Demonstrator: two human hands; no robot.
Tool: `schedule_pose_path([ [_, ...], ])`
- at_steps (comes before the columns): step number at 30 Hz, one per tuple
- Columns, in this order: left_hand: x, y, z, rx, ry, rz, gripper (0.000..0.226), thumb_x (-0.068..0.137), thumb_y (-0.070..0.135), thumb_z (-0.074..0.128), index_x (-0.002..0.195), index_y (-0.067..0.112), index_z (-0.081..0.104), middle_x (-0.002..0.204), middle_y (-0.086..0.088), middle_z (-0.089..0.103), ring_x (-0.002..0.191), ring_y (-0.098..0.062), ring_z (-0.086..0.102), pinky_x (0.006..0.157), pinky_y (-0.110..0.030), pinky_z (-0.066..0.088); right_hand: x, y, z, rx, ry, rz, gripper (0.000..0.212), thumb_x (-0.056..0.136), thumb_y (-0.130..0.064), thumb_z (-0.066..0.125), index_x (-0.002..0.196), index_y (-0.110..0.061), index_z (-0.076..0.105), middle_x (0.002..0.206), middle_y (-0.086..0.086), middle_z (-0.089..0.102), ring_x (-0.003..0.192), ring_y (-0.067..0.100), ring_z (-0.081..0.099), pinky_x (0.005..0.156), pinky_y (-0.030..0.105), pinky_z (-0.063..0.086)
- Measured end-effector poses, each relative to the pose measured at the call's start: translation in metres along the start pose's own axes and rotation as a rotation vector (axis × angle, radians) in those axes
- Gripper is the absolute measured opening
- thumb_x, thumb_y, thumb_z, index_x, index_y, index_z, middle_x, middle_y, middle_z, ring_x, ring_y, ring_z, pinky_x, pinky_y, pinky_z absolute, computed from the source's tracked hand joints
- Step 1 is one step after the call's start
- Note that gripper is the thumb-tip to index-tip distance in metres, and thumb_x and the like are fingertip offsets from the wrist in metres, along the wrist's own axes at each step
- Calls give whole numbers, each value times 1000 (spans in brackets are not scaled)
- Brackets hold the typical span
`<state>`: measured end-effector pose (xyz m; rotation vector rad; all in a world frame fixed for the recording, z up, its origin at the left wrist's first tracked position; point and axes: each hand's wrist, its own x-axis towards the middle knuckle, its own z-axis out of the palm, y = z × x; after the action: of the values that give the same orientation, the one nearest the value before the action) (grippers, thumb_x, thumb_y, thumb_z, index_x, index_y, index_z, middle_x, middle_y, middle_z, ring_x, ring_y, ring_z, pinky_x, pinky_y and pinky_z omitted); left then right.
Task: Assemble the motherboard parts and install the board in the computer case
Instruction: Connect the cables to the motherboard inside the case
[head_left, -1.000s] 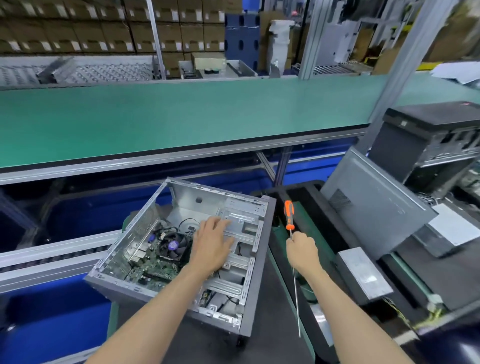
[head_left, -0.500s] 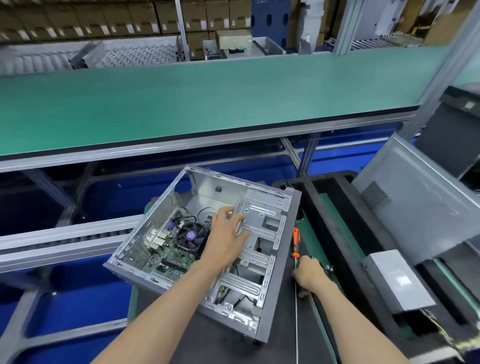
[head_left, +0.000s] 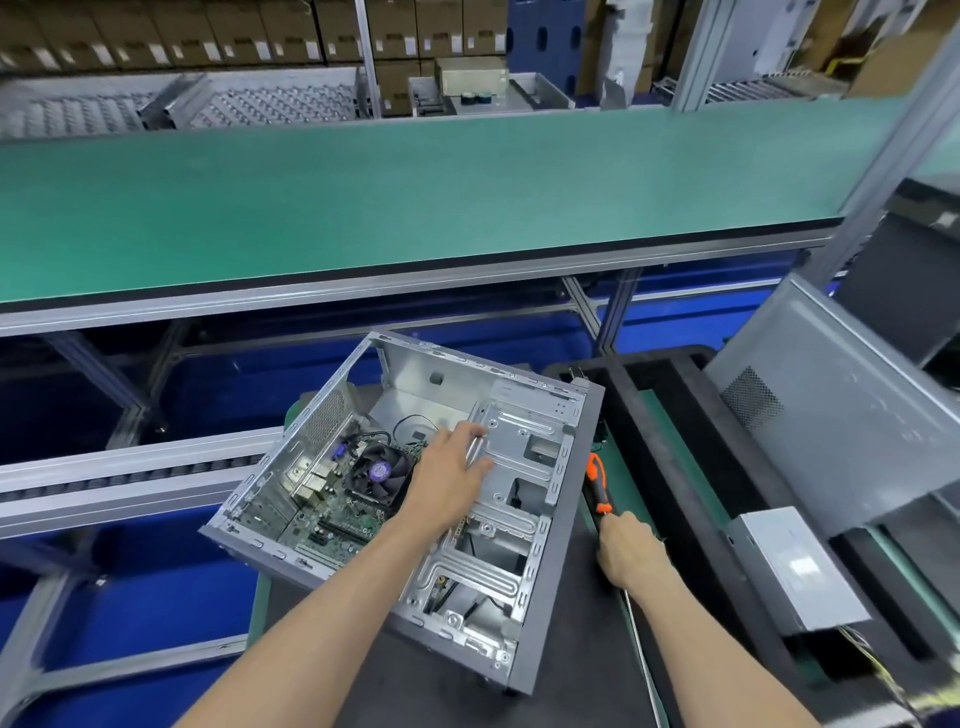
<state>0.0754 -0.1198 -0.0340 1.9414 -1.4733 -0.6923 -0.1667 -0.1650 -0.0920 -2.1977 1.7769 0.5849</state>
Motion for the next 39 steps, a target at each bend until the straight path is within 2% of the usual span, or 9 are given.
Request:
schedule_pose_path([
  [6, 0, 1, -4, -58, -23, -6, 31, 95, 26, 61, 124, 29, 52, 125, 2, 62, 110, -16, 56, 91, -32, 43, -2, 1, 3, -26, 10, -5, 34, 98, -9, 43, 130, -7, 53, 126, 9, 57, 117, 31, 58, 89, 42, 50],
  [12, -3, 3, -6, -94, -14, -41, 29, 93, 29, 63, 119, 35, 49, 109, 1, 63, 84, -21, 60, 70, -30, 41, 0, 4, -11, 38, -7, 37, 32, 101, -24, 43, 126, -10, 56, 125, 10, 55, 117, 33, 57, 88, 41, 48],
  [16, -3, 4, -11, -124, -20, -134, 46, 90, 34, 68, 126, 34, 38, 105, -4, 66, 85, -24, 65, 75, -39, 52, 7, -4, -46, 409, 226, 60, 30, 105, -28, 35, 107, -4, 54, 113, 21, 57, 104, 43, 56, 75, 40, 39],
  [19, -3, 1, -16, -182, -31, -243, 46, 88, 40, 71, 125, 28, 46, 98, -1, 68, 84, -22, 69, 70, -37, 58, 3, -23, -76, 714, 360, 23, 39, 106, -35, 28, 92, -7, 51, 103, 14, 59, 101, 41, 55, 81, 44, 41],
  [21, -2, -1, -17, -258, -75, -276, 29, 90, 39, 70, 111, 21, 64, 88, 2, 74, 75, -15, 71, 65, -34, 60, -2, -37, -88, 912, 305, 86, 60, 102, -58, 26, 110, -7, 54, 112, 10, 58, 107, 37, 55, 91, 45, 43],
  [24, -1, -1, -17, -357, -132, -335, 15, 92, 35, 69, 100, 22, 71, 87, 1, 76, 80, -15, 73, 77, -36, 61, -4, -48, -93, 948, 168, 136, 84, 93, -73, 35, 140, -2, 39, 134, 17, 52, 119, 36, 53, 100, 48, 44],
  [30, 4, -4, -14, -461, -53, -401, 13, 92, 29, 69, 92, 17, 74, 83, -4, 76, 66, -14, 67, 64, -30, 55, 4, -57, -98, 1017, 137, 31, 82, 85, -42, 73, 146, -9, 30, 142, 11, 52, 126, 33, 52, 106, 51, 43],
  [35, 15, -9, -9, -626, 108, -522, 13, 92, 22, 68, 96, 11, 73, 78, -9, 72, 64, -20, 61, 59, -34, 51, 19, -72, -116, 999, 133, -100, 67, 78, -28, 79, 135, -17, 46, 127, 2, 63, 114, 23, 60, 101, 47, 49],
  [39, 23, -3, 2, -766, 327, -688, 21, 92, 23, 64, 102, 5, 64, 83, -6, 67, 71, -22, 62, 65, -31, 50, 30, -90, -126, 840, 165, -212, 70, 80, -34, 75, 141, -18, 43, 139, 3, 56, 123, 27, 55, 103, 37, 43],
])
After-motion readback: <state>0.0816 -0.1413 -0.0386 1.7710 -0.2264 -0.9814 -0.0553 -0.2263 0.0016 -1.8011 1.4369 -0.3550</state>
